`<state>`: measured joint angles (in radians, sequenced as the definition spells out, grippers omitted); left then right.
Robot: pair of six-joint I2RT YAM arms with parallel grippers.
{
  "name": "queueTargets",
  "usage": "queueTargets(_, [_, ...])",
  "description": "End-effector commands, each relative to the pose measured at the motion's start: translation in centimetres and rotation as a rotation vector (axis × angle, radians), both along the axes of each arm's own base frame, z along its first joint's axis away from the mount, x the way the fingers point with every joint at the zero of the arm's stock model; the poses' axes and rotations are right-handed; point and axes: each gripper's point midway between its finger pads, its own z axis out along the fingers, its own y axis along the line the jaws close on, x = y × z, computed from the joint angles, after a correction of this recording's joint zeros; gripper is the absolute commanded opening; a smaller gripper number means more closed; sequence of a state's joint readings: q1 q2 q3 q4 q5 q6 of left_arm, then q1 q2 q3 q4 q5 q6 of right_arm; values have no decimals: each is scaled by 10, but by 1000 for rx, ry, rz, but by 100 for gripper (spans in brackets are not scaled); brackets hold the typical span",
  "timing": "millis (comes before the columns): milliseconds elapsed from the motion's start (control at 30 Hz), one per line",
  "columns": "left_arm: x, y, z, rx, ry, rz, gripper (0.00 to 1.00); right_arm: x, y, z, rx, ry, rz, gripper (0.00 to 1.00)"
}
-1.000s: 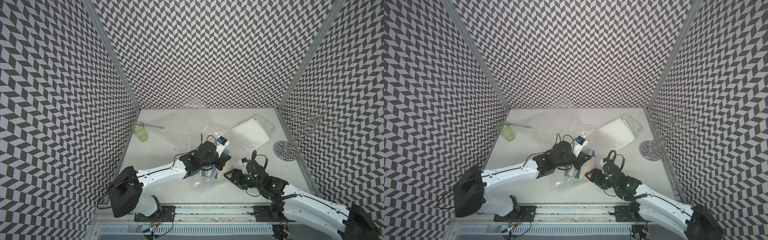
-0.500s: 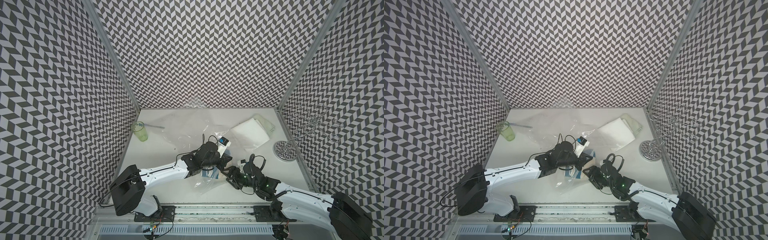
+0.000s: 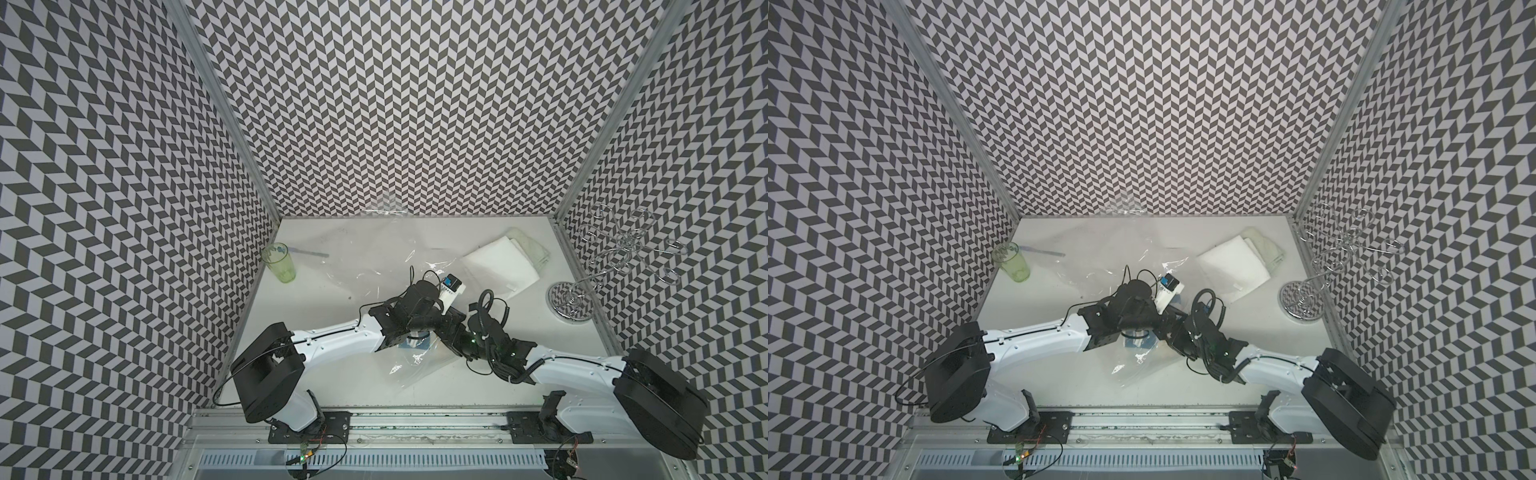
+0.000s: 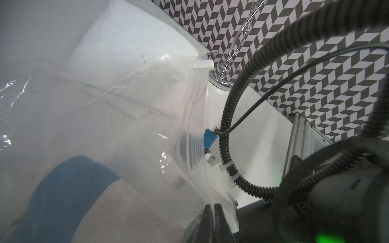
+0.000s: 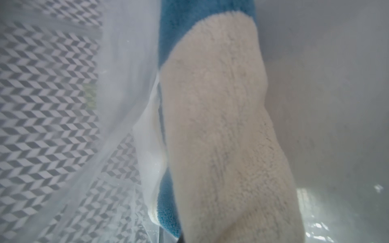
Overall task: Place the folded towel into the vacuum bag
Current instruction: Place the towel in the vacuum bag.
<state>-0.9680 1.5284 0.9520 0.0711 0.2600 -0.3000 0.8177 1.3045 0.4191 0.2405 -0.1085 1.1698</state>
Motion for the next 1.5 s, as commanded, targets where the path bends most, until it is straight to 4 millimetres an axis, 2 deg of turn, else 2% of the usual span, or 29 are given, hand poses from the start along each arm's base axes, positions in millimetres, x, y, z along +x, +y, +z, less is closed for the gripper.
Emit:
queueTargets(0, [-2, -7, 13, -20, -25, -44, 0, 2, 23, 3, -87, -120, 260, 12])
queueTargets(100, [1, -8, 15, -19, -33, -43, 0, -14, 35, -9, -92, -109, 431, 11])
queueTargets(233, [4, -10, 18, -25, -38, -44, 0, -30, 43, -8, -59, -135, 598, 11])
queueTargets(333, [3, -12, 17, -26, -33, -49, 0, -24, 41, 7, -34, -192, 640, 10])
queueTargets(467, [2, -14, 16, -33, -21, -52, 0, -4, 49, 17, 9, -236, 648, 14])
queueTargets(533, [1, -13, 13, -28, -14, -51, 0, 10, 55, 9, 8, -207, 603, 23])
queueTargets(600, [0, -10, 9, -18, -7, -45, 0, 22, 55, 7, 19, -197, 524, 36])
queueTargets(633, [-2, -8, 8, -17, -3, -43, 0, 25, 56, 13, 42, -207, 500, 42])
queueTargets(700, [-4, -4, 5, -16, 1, -36, 0, 27, 54, 22, 65, -199, 457, 52])
queueTargets(800, [-4, 1, 4, -17, 7, -17, 0, 18, 42, 37, 141, -151, 374, 60])
queueTargets(867, [-3, 2, 4, -24, 9, -9, 0, 8, 32, 42, 187, -99, 308, 63])
queueTargets(967, [-2, -1, 5, -41, 19, -4, 0, -8, 16, 36, 230, 6, 188, 67])
queueTargets(1067, [-3, -7, 10, -62, 23, -8, 0, -14, 8, 27, 235, 56, 102, 71])
queueTargets(1200, [-8, -15, 13, -63, 23, -26, 0, -23, 13, 13, 277, 150, 51, 76])
queueTargets(1367, [-10, -13, 9, -50, 25, -26, 0, -40, 21, 18, 286, 178, 12, 80])
queueTargets(1467, [-10, -12, 9, -60, 32, -20, 0, -25, 13, 13, 264, 151, -95, 78])
